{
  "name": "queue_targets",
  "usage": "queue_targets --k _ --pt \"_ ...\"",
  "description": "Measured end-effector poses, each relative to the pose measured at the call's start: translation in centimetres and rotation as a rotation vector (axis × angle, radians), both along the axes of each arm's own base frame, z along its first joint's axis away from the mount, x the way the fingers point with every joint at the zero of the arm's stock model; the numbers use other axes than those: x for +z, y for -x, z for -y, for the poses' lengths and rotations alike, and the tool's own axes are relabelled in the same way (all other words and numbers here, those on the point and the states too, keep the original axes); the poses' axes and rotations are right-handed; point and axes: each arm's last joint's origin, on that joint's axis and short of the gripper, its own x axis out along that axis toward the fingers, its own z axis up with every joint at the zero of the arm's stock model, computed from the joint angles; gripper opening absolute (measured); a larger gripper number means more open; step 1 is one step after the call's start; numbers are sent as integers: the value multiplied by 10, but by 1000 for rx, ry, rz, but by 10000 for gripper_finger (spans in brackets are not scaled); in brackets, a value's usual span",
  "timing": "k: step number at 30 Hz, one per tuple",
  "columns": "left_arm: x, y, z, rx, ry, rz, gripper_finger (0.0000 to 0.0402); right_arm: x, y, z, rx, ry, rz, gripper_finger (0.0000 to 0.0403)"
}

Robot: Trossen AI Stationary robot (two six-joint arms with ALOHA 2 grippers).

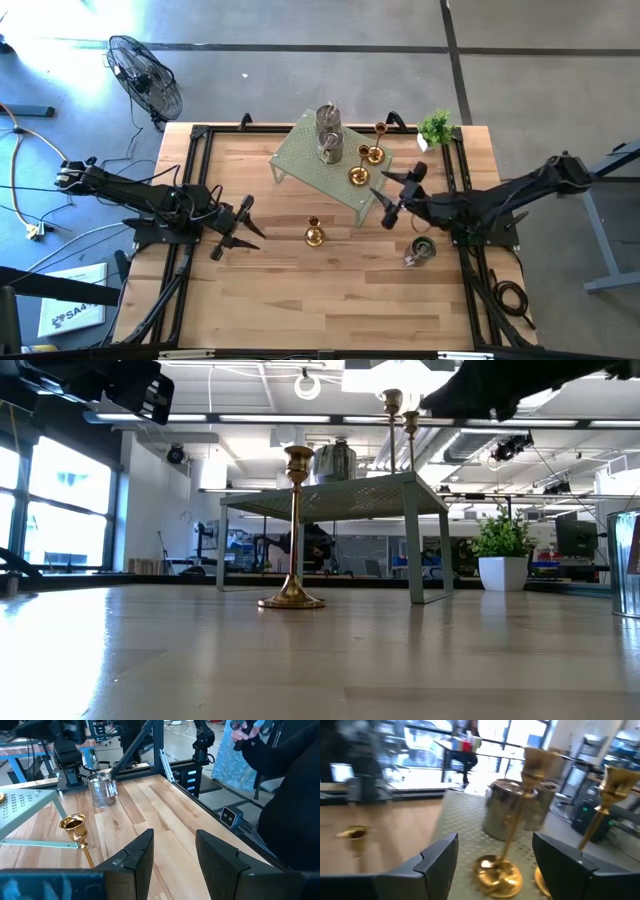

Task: Pick & Place candle stick holders
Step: Put the brown scented candle on the shelf

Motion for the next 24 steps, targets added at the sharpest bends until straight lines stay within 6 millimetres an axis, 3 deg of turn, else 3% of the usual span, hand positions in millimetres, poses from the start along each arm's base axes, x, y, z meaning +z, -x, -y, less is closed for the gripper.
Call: queue_targets --k 12,24 --pt "0 0 0 1 -1 0 143 23 44 -49 338 -63 103 249" --pt "0 0 0 2 -3 1 143 23 50 -56 369 -77 105 249"
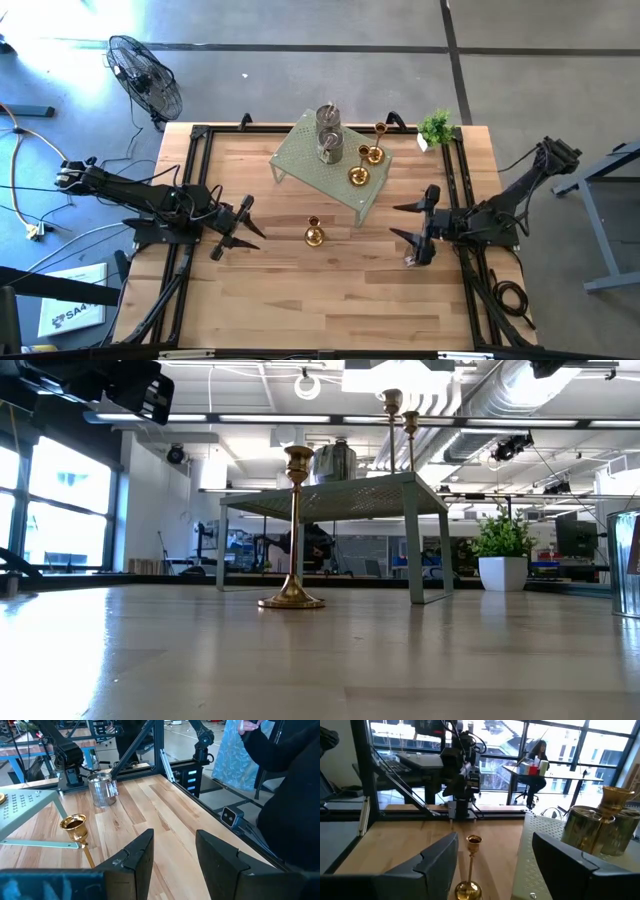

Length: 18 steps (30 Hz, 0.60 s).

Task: Pick & Place candle stick holders
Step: Put the brown scented candle on the shelf

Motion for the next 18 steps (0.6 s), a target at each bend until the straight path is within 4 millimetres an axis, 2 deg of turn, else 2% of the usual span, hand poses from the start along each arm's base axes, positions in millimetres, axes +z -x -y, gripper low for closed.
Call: queue_targets --k 9,18 --pt "0 0 0 0 0 0 143 -3 2 6 -192 -40 -2 249" --pt "0 0 0 0 1 0 143 -3 2 6 -222 -35 0 249"
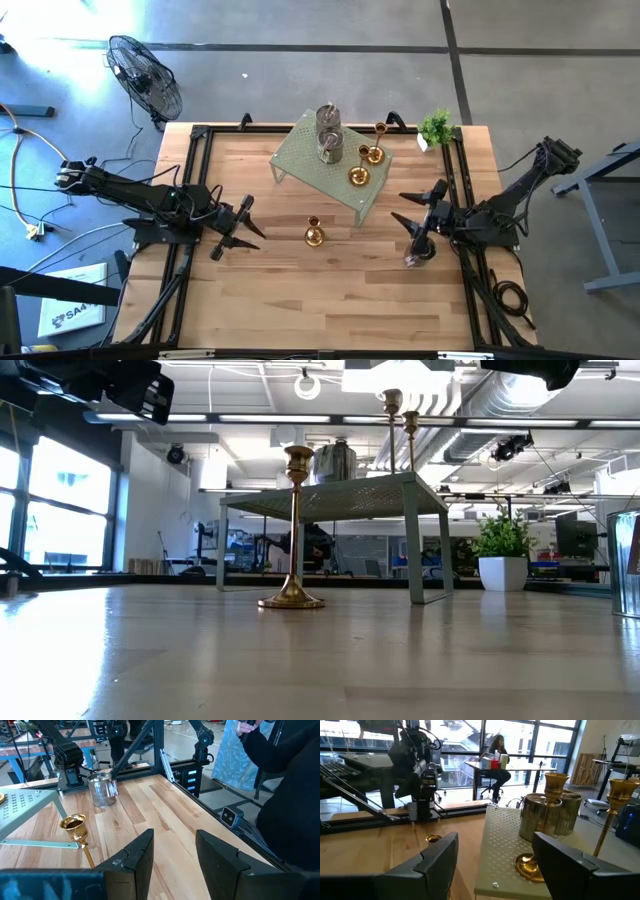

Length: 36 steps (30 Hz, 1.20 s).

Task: Pick & Place candle stick holders
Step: Put the brown scented candle on the shelf

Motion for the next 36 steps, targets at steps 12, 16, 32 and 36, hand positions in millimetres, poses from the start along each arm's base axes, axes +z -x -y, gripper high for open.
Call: queue_targets --k 12,16,32,36 --pt "0 0 0 -1 2 -1 143 -2 -2 -5 174 98 -57 294" --pt "0 0 0 0 5 -4 143 1 -2 -7 254 115 -44 324" --pt "-1 0 0 0 3 -10 143 7 -3 -12 423 219 -7 395" --pt "-1 0 0 0 2 -10 143 8 -3 -12 419 268 -7 394"
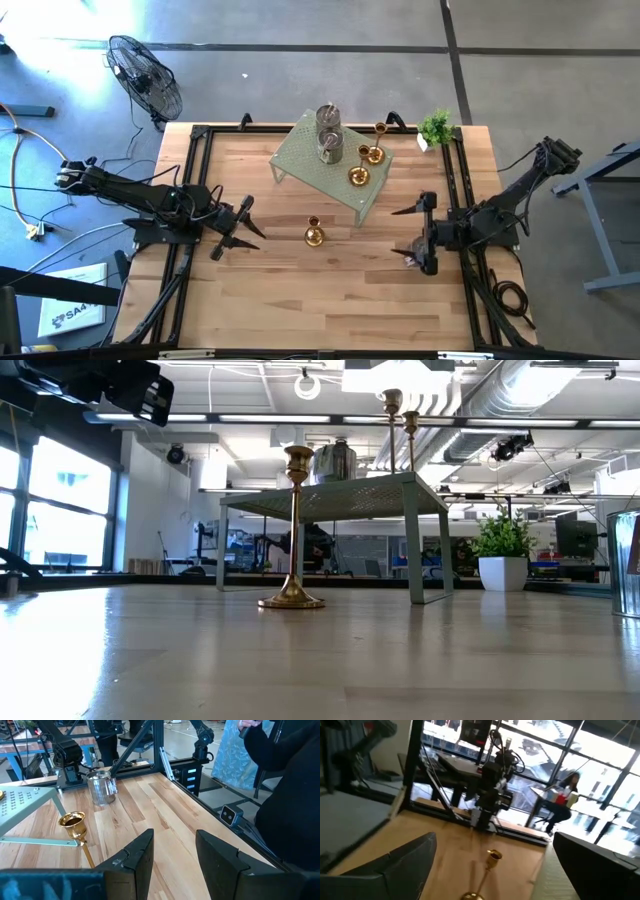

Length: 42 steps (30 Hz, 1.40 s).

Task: Pick & Place candle stick holders
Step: Put the brown scented candle on the shelf

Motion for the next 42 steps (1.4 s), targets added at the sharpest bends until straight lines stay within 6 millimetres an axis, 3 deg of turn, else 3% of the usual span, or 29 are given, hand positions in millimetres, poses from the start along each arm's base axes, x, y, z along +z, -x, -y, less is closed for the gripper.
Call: queue_targets --k 8,15,28,34,42 --pt "-2 0 0 1 0 -25 143 2 5 -4 -63 87 -51 395" --pt "-2 0 0 1 0 -26 143 23 14 -9 -59 -44 -221 394" --pt "-2 0 0 0 -8 -22 143 43 8 -29 -152 -429 -893 394" --pt "-2 0 0 -1 -16 -13 143 33 -2 -41 -170 -447 -1174 394" --pt "-2 0 0 -1 -15 -12 143 15 -17 -17 -378 -429 -1378 394"
